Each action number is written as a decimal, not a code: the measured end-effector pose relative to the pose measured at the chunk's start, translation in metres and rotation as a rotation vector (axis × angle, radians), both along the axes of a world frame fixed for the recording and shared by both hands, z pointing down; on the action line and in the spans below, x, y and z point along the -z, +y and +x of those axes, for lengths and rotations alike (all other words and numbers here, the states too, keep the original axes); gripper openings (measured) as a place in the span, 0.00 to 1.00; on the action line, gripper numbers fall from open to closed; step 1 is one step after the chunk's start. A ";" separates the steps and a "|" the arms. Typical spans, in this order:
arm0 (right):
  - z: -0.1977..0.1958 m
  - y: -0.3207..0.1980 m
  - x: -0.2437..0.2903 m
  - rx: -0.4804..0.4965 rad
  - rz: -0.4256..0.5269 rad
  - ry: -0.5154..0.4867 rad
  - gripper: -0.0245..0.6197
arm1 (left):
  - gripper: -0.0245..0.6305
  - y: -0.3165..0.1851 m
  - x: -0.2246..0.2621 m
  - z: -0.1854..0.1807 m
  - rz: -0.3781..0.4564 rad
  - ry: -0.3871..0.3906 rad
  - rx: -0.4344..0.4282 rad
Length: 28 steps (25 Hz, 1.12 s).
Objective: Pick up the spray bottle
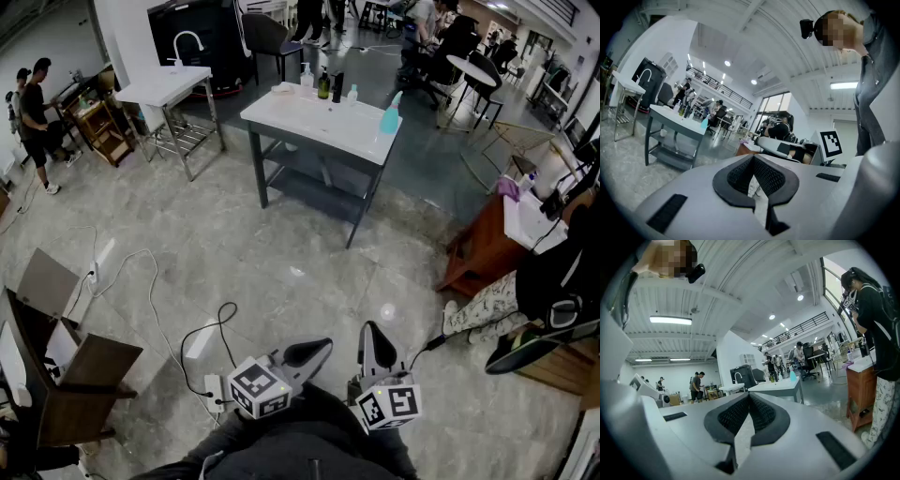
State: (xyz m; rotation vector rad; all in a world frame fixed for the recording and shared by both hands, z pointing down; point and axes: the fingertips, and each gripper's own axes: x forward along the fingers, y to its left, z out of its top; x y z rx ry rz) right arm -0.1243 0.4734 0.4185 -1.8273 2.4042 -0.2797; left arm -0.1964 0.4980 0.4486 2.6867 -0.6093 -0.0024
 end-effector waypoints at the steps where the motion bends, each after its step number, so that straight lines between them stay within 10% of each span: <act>1: -0.002 0.001 -0.001 -0.002 -0.004 -0.007 0.05 | 0.05 -0.001 0.000 0.000 0.004 -0.005 0.000; 28: 0.004 0.034 -0.019 -0.041 -0.048 -0.119 0.05 | 0.05 0.005 -0.016 0.010 -0.023 -0.064 0.077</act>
